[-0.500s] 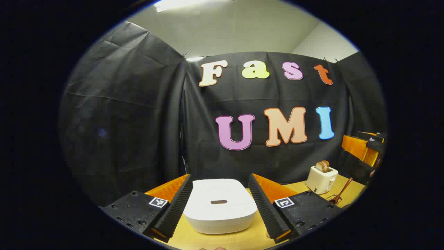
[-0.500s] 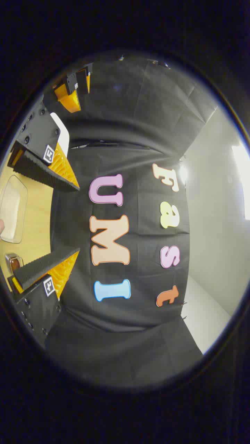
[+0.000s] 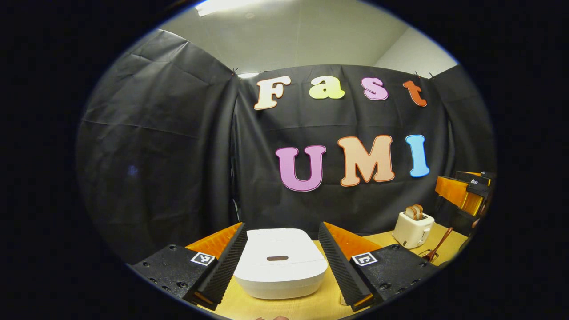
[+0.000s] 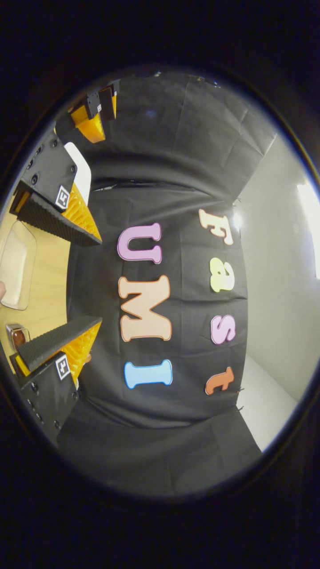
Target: Close the left gripper, press the button to open the rice cooker; take a wooden spoon from the chopstick holder with the right hand, scoop a spoonful of rice and pour it into the rice cooker, then put the wooden spoon back into the chopstick holder.
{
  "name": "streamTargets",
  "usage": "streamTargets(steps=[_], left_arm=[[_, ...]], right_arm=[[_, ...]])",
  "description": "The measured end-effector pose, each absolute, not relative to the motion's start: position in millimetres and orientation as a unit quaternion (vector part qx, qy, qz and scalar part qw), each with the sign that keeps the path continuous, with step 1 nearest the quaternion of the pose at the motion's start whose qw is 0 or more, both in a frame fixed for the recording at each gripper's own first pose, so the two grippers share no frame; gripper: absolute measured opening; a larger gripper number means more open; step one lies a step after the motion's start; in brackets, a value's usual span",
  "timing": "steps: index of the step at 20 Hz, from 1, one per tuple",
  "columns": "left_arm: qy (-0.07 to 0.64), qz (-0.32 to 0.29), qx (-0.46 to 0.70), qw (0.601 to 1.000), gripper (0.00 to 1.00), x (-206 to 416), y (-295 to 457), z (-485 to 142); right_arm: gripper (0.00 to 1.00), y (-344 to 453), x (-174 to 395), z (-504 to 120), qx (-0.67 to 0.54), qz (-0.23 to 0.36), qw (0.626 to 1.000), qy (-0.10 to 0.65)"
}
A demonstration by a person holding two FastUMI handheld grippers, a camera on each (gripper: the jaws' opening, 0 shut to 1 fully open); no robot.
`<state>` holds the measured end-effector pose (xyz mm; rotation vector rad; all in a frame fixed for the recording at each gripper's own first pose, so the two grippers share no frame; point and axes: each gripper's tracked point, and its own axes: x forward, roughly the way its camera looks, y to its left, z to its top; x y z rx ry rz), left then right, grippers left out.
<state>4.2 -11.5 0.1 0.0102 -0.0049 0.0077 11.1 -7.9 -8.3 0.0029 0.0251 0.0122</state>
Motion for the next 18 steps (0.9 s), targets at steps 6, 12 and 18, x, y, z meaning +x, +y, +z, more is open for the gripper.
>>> streamTargets(steps=[6,12,18], left_arm=[[-0.001,0.009,0.009,1.000,0.95,6.5,-11.3,-1.7],[-0.012,0.011,0.014,1.000,0.87,5.2,-9.0,4.9],[-0.013,-0.004,0.009,1.000,0.66,6.5,-15.9,4.7]], right_arm=[[0.98,-14.9,10.7,-11.0,0.004,0.002,1.000,0.016],[0.98,-19.0,8.1,-9.7,0.007,0.000,1.000,0.014],[1.00,-17.6,6.3,-7.6,0.010,0.006,1.000,0.011]])
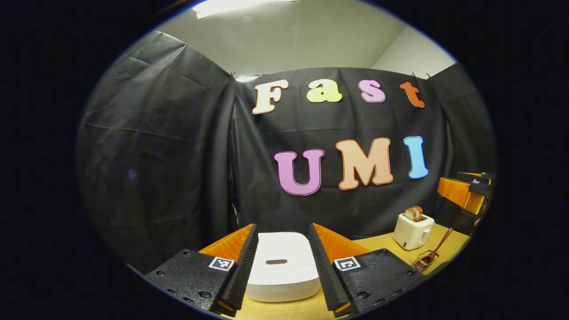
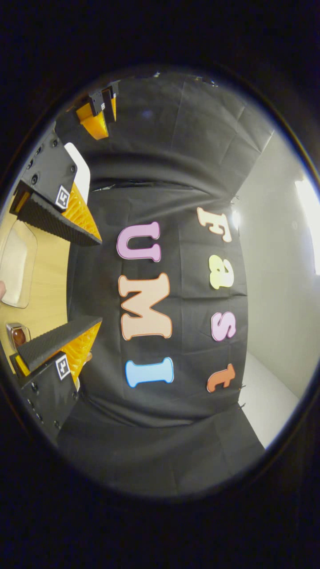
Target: Close the left gripper, press the button to open the rice cooker; take a wooden spoon from the chopstick holder with the right hand, scoop a spoonful of rice and pour it into the rice cooker, then put the wooden spoon back into the chopstick holder.
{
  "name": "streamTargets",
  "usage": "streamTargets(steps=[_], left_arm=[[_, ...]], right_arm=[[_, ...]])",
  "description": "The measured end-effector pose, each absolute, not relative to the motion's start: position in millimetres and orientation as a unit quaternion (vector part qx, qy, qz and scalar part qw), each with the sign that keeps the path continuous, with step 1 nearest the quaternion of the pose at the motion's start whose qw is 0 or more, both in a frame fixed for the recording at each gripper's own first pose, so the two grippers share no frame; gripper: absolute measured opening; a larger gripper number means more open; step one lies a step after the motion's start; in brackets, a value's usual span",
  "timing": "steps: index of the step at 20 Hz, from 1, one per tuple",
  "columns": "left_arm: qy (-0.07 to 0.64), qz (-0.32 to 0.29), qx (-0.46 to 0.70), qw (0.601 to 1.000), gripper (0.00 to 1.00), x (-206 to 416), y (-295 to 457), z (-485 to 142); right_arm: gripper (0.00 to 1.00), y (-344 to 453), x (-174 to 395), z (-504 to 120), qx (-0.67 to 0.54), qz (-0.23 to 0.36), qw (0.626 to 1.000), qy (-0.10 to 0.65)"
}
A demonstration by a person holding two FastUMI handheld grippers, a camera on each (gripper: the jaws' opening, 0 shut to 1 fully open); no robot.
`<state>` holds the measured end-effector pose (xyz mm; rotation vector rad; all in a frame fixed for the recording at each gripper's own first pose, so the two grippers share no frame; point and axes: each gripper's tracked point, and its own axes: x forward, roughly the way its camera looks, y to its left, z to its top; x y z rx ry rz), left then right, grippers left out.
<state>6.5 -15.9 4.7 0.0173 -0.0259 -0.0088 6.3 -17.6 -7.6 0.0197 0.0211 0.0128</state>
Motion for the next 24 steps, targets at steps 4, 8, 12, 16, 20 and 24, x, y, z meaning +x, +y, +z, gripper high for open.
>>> streamTargets(steps=[4,8,12,16,20,24], left_arm=[[-0.013,0.000,0.004,1.000,0.51,6.9,-11.6,3.8],[-0.017,0.004,-0.002,1.000,0.22,9.1,-9.2,3.1],[-0.013,0.011,-0.012,1.000,0.04,11.8,-3.5,-0.4],[-0.008,-0.006,-0.024,1.000,0.00,18.2,-8.6,-7.6],[0.008,-0.012,-0.029,0.999,0.00,32.3,-4.0,-20.7],[0.032,-0.020,-0.038,0.999,0.00,49.5,2.2,-41.3]], right_arm=[[0.99,-18.5,5.3,-6.7,0.007,0.007,1.000,0.008],[0.99,-22.1,7.4,-8.2,0.008,0.003,1.000,0.010],[0.98,-22.4,8.7,-9.0,0.007,0.002,1.000,0.011],[0.98,-22.7,10.0,-12.2,0.003,-0.001,1.000,0.015],[0.98,-27.0,8.8,-11.4,0.002,-0.009,1.000,0.014],[0.98,-35.6,6.5,-10.8,-0.004,-0.023,1.000,0.014]])
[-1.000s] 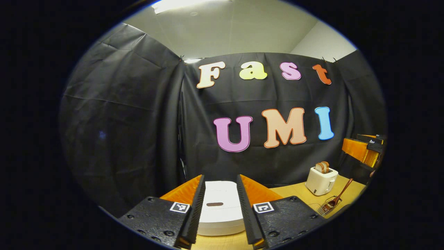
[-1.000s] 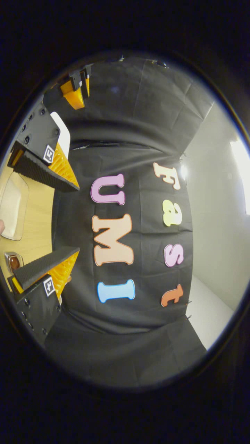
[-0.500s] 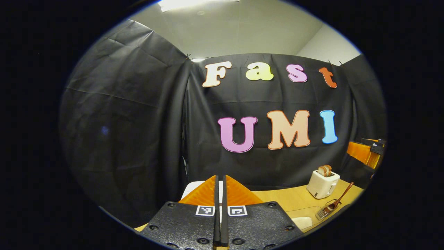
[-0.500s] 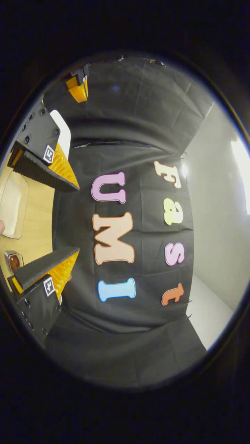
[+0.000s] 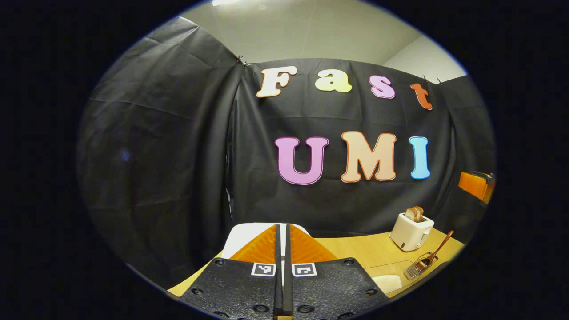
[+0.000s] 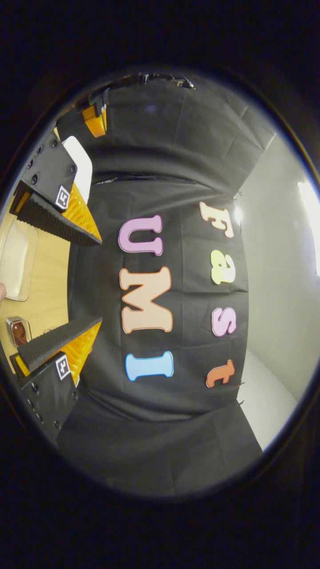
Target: Close the left gripper, press the button to open the rice cooker; take a wooden spoon from the chopstick holder with the right hand, scoop a spoonful of rice and pour it into the rice cooker, then put the wooden spoon back into the chopstick holder.
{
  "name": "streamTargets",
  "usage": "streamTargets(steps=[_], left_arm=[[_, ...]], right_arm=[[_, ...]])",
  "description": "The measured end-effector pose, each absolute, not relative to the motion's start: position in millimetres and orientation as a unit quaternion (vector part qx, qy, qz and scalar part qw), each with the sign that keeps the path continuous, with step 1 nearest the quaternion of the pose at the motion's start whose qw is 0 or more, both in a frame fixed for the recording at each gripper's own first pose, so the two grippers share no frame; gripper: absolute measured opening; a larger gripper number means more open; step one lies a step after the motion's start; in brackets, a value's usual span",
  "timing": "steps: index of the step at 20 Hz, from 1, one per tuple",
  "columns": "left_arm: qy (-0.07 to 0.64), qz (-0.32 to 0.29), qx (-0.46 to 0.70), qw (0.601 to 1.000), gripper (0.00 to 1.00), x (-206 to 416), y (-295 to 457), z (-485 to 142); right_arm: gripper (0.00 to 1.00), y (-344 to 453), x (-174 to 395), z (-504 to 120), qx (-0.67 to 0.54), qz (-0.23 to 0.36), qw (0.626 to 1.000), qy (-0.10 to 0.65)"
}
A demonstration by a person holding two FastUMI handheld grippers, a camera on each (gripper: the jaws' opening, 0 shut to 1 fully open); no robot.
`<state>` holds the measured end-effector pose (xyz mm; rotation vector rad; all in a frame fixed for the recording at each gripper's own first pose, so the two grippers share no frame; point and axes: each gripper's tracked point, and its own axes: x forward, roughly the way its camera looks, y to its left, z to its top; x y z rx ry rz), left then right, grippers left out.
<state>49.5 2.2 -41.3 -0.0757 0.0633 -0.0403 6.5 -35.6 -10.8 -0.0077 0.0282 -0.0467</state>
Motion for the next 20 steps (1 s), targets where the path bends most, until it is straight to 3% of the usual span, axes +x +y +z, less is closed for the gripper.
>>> streamTargets(steps=[20], left_arm=[[0.152,-0.060,-0.066,0.984,0.00,112.1,13.5,-155.9]], right_arm=[[0.98,-61.6,-7.7,-18.4,-0.026,-0.085,0.995,0.034]])
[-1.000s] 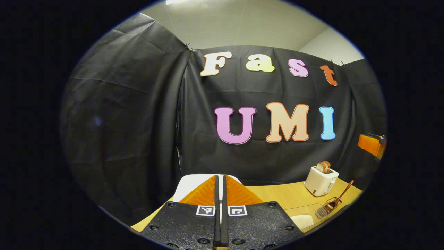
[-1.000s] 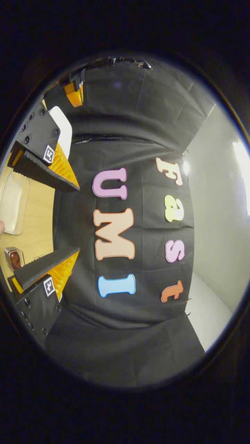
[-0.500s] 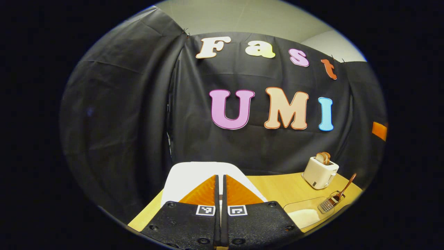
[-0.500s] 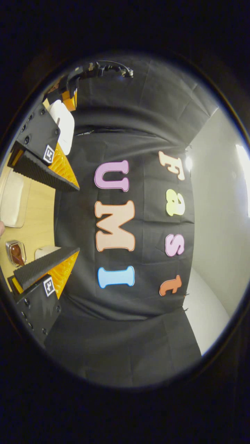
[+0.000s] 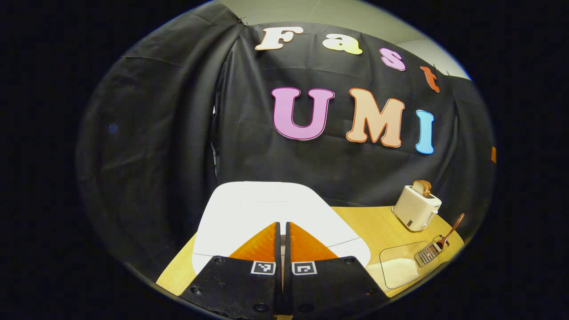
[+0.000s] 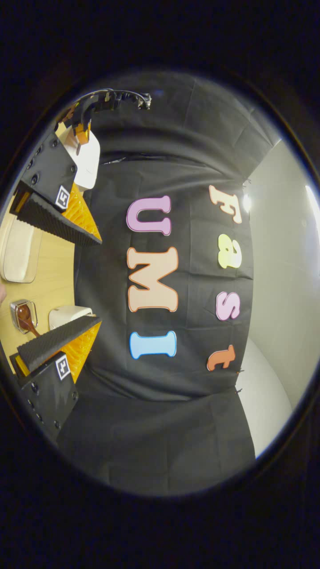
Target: Close the left gripper, press the button to open the rice cooker; take a wooden spoon from the chopstick holder with the right hand, scoop a spoonful of rice and pour it into the rice cooker, then put the wooden spoon back into the chopstick holder.
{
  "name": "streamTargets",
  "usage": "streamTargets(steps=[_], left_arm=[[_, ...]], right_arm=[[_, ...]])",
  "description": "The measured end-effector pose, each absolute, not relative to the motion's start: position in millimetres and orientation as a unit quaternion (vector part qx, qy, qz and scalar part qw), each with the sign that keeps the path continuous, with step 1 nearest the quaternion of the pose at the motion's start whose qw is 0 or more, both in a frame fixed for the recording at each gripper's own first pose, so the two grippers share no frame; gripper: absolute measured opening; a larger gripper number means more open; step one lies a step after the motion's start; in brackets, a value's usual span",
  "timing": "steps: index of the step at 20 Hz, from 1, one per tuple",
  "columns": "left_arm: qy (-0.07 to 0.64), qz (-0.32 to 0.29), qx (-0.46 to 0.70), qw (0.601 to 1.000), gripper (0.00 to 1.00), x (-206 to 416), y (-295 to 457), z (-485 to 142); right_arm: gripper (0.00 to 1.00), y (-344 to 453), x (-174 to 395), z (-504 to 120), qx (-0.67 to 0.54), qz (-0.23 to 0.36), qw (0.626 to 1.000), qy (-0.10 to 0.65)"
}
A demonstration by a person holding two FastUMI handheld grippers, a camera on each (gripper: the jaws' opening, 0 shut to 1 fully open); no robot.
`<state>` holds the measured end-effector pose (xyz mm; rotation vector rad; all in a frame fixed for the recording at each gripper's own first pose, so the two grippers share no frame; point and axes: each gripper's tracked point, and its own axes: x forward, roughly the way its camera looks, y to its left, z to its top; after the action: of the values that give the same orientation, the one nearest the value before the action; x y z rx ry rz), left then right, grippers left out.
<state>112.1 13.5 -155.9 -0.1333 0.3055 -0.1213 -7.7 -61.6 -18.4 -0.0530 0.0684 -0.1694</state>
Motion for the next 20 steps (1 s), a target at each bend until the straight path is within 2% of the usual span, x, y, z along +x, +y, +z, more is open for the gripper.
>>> streamTargets(steps=[5,7,16,20], left_arm=[[0.176,-0.060,-0.064,0.980,0.00,109.0,11.4,-176.4],[0.159,-0.060,-0.060,0.984,0.00,112.0,12.6,-171.8],[0.178,-0.048,-0.080,0.979,0.00,113.3,13.3,-173.5],[0.173,-0.044,-0.048,0.983,0.00,115.6,13.1,-166.2]], right_arm=[[0.98,-62.8,-7.0,-18.2,-0.028,-0.082,0.996,0.035],[0.98,-65.0,-8.4,-19.0,-0.030,-0.082,0.996,0.036],[0.98,-62.1,-6.8,-19.3,-0.028,-0.067,0.997,0.036],[0.98,-70.9,-9.9,-13.3,-0.030,-0.068,0.997,0.028]])
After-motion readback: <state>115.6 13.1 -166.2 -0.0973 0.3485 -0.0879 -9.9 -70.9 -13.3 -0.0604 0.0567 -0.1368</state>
